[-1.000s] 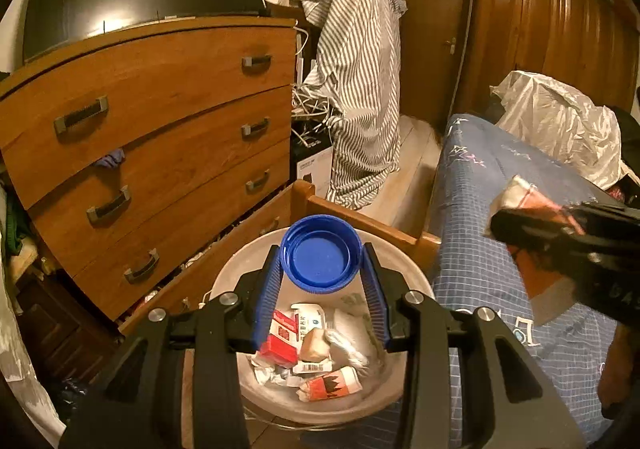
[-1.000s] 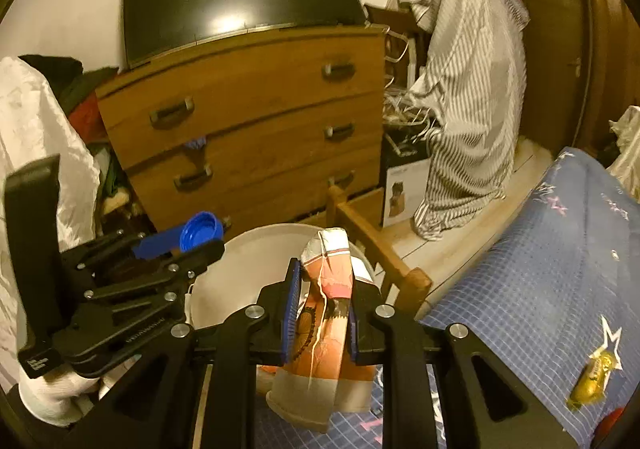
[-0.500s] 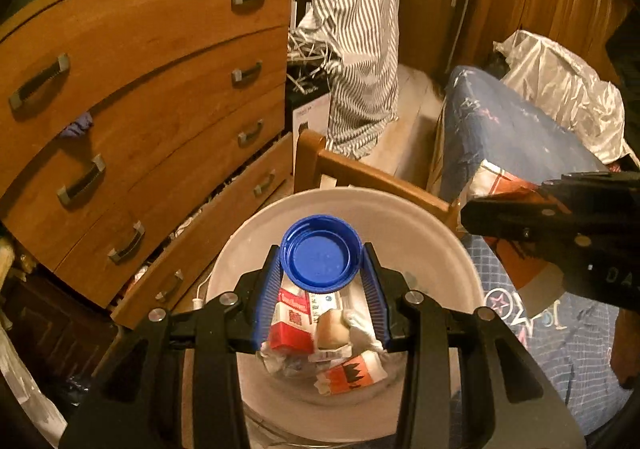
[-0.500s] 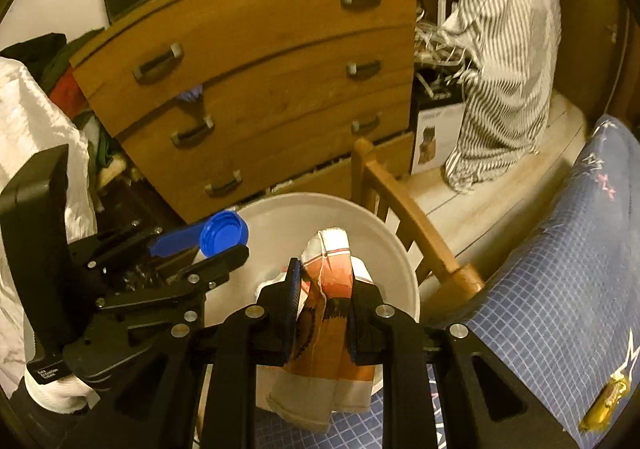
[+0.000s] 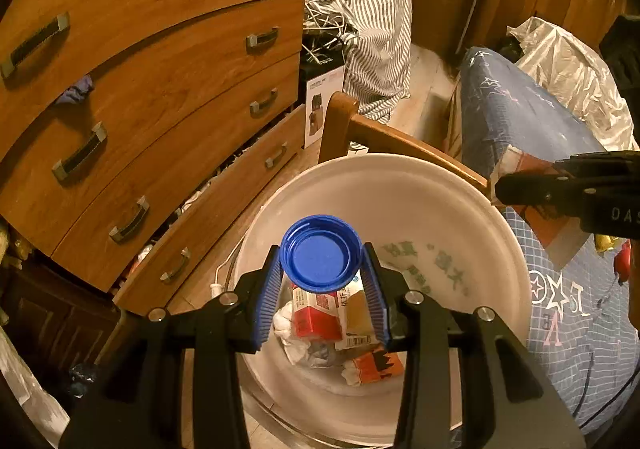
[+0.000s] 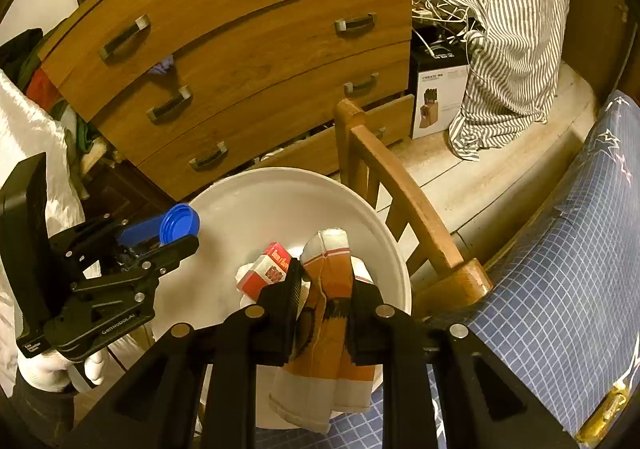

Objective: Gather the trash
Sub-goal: 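Open both tools to drop the paper cup and bottle cap into the bucket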

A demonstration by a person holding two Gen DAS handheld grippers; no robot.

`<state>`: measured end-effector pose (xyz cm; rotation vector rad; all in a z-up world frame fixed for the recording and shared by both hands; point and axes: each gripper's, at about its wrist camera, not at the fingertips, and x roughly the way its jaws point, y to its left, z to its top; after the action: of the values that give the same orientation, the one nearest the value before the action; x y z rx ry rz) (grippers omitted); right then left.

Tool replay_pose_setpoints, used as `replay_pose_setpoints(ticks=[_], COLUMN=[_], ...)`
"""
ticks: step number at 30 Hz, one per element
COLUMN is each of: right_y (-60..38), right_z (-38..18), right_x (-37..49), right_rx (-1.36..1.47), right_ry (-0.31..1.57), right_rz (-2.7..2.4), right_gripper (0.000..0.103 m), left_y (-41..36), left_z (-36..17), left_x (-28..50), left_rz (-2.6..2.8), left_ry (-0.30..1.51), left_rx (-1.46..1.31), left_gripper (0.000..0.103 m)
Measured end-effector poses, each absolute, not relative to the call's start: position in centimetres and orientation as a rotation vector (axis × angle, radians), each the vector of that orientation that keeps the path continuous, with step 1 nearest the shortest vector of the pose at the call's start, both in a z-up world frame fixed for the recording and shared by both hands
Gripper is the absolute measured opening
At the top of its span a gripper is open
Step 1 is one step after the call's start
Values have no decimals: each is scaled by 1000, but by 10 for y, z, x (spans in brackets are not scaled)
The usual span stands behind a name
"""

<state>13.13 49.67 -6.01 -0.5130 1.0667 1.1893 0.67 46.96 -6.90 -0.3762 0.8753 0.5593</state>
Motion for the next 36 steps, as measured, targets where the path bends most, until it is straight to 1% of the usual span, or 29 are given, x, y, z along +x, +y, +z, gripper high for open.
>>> replay_pose_setpoints(ticks=[19, 20, 21, 22, 36], right_y=[502, 503, 504, 503, 490], right_z=[-65, -64, -64, -62, -49], right_x=[132, 132, 132, 131, 130], right_rx=[-514, -512, -508, -500, -466], right_ry=[1070, 1067, 1064, 1058, 1021], right_rz=[1210, 1217, 1224, 1228, 1241], right_gripper=[21, 26, 31, 38, 39], left_y=[469, 470, 471, 472, 471], left_z=[-75, -75, -75, -75, -71], left_x=[15, 16, 16, 16, 16], left_rz=[554, 558, 563, 567, 584], left_ry=[878, 880, 879, 876, 848], left_rx=[-373, -373, -373, -373, -367], left_gripper=[39, 41, 49, 55, 55])
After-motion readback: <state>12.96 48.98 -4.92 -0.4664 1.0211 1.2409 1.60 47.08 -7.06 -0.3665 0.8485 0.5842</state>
